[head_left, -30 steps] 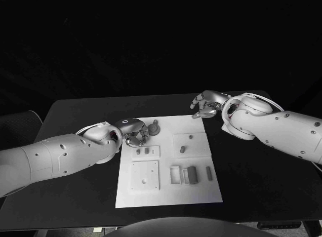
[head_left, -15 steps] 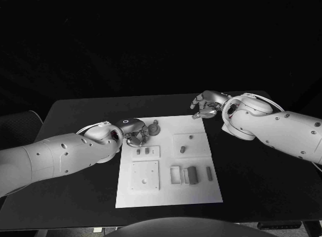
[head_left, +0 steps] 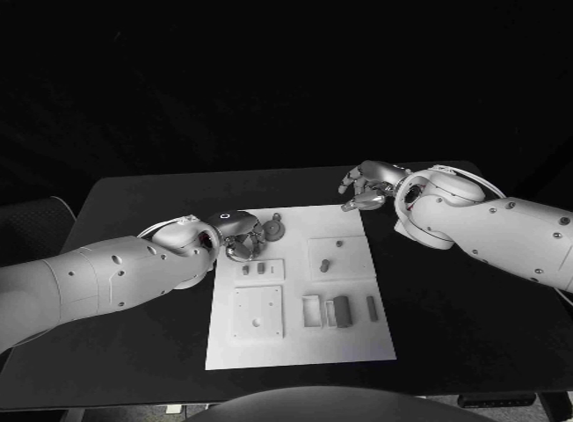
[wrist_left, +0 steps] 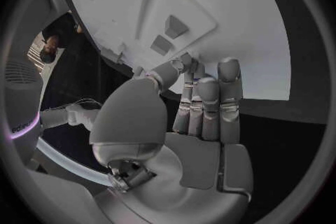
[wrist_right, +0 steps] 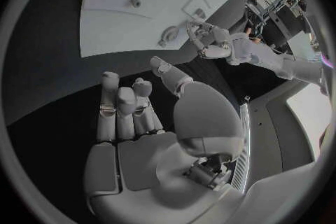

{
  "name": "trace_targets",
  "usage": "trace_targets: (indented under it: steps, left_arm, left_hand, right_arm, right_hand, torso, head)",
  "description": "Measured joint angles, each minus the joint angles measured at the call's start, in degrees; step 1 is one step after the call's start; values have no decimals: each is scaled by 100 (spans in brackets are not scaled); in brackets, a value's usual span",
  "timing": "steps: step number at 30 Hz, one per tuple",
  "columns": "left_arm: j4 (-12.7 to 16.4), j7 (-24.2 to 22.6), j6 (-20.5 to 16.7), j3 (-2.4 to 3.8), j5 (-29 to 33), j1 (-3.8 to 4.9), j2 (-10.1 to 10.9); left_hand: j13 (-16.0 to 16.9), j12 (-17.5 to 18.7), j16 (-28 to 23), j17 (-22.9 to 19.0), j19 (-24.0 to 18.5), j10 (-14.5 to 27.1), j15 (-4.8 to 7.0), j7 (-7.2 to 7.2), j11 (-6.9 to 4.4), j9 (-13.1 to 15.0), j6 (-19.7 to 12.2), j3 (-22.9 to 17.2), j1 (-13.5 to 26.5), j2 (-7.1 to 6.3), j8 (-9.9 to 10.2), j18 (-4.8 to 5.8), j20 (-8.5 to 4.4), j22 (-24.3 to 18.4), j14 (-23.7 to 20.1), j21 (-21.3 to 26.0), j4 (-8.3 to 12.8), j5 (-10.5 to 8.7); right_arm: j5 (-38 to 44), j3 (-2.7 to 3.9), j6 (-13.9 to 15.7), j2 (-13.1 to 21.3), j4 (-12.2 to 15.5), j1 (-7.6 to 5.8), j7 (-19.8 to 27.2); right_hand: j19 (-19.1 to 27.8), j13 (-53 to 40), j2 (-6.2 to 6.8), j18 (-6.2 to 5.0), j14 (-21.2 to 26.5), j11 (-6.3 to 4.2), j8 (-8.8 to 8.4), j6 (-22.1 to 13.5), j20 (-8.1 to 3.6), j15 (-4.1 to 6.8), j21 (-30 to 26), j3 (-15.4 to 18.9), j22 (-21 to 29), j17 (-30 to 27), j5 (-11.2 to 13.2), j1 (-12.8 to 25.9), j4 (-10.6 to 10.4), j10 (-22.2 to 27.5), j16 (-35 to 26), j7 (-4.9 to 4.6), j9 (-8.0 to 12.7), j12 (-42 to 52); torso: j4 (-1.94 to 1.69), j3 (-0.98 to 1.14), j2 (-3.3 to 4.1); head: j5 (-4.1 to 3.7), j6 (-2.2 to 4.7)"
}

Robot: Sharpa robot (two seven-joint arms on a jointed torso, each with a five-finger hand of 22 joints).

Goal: Assemble the parts on the task board

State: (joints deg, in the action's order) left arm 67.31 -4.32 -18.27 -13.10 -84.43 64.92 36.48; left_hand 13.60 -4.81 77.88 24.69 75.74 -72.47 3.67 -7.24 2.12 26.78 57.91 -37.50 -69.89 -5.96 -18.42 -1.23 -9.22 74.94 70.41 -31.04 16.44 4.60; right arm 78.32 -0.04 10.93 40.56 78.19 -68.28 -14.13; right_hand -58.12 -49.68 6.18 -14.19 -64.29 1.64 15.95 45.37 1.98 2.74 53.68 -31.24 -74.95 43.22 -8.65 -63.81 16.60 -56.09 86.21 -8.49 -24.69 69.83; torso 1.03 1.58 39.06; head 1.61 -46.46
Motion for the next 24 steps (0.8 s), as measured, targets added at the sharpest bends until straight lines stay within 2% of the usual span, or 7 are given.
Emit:
trace_targets:
  steps: [14,18,21,24]
  left_arm:
    - [-16,-22,-10,-1,-8,-7,-2]
    - [-20,-44,-38,-6,35,-12,2]
    - [-30,-57,-59,-19,81,-25,7]
    - [-43,-57,-64,-36,121,-53,9]
  left_hand:
    - [15,-12,0,0,1,0,0,21,0,6,20,15,-54,23,0,0,2,-1,0,0,0,-13]
    - [40,55,0,0,-19,1,-41,-69,1,-63,-248,94,-81,-8,158,0,23,-1,-40,25,-14,-13]
    - [-6,107,0,3,-50,105,-83,-164,106,-97,-394,165,3,-92,216,1,54,-1,-82,27,-8,-10]
    - [-22,106,0,15,-71,186,-113,-201,189,-109,-450,212,19,-184,246,6,75,-2,-111,48,-7,1]
  right_arm:
    - [0,0,0,3,-3,0,0]
    - [0,0,0,2,-6,0,0]
    - [0,0,0,1,-8,0,0]
    - [0,0,0,0,-10,0,0]
  right_hand:
    - [0,5,0,-33,0,0,0,14,0,0,0,0,0,0,0,0,0,0,0,14,0,0]
    - [0,5,0,-32,0,0,0,14,0,0,0,0,0,0,0,0,0,0,0,14,0,0]
    - [0,5,0,-32,0,0,0,14,0,0,0,0,0,0,0,0,0,0,0,14,0,0]
    - [0,4,0,-31,0,0,0,13,0,0,0,0,0,0,0,0,0,0,0,13,0,0]
  torso:
    - [-2,-1,-1]
    - [-2,-1,-1]
    - [-2,-2,-1]
    - [-2,-2,-1]
  head:
    - [-7,5]
    - [-8,8]
    - [-10,12]
    - [-12,14]
